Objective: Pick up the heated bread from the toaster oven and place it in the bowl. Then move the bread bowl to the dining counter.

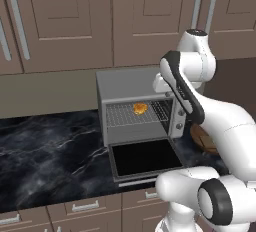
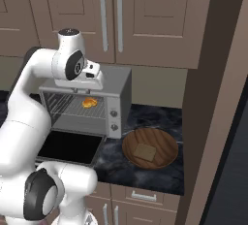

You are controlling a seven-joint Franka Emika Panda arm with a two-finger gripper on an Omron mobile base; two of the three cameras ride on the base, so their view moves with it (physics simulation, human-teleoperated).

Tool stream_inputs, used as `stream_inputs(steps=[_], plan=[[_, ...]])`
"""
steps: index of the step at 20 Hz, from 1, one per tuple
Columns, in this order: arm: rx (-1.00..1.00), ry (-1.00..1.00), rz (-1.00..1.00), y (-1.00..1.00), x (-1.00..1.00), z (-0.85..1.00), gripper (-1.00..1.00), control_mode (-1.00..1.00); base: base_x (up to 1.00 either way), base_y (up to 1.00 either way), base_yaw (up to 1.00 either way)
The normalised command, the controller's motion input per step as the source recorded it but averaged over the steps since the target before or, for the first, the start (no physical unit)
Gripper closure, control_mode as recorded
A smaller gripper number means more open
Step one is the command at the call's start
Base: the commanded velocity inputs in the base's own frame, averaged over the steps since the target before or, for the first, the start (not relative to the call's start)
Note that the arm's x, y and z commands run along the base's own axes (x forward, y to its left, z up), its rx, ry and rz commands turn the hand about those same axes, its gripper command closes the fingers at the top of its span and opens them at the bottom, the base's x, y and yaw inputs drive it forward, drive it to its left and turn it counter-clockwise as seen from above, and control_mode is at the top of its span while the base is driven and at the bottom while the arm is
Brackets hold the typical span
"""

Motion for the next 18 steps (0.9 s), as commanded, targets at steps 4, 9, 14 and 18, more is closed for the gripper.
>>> stream_inputs(steps=[4,9,14,18], plan=[[-0.01,-0.04,0.0,0.02,-0.19,-0.01,-1.0,-1.0,0.0,0.0,0.0],[-0.02,-0.04,0.03,0.32,-0.2,-0.17,-1.0,-1.0,0.0,0.0,0.0],[0.0,-0.19,0.0,0.56,-0.1,-0.75,-1.0,-1.0,0.0,0.0,0.0],[0.0,-0.25,-0.01,0.34,0.0,-0.68,-1.0,-1.0,0.0,0.0,0.0]])
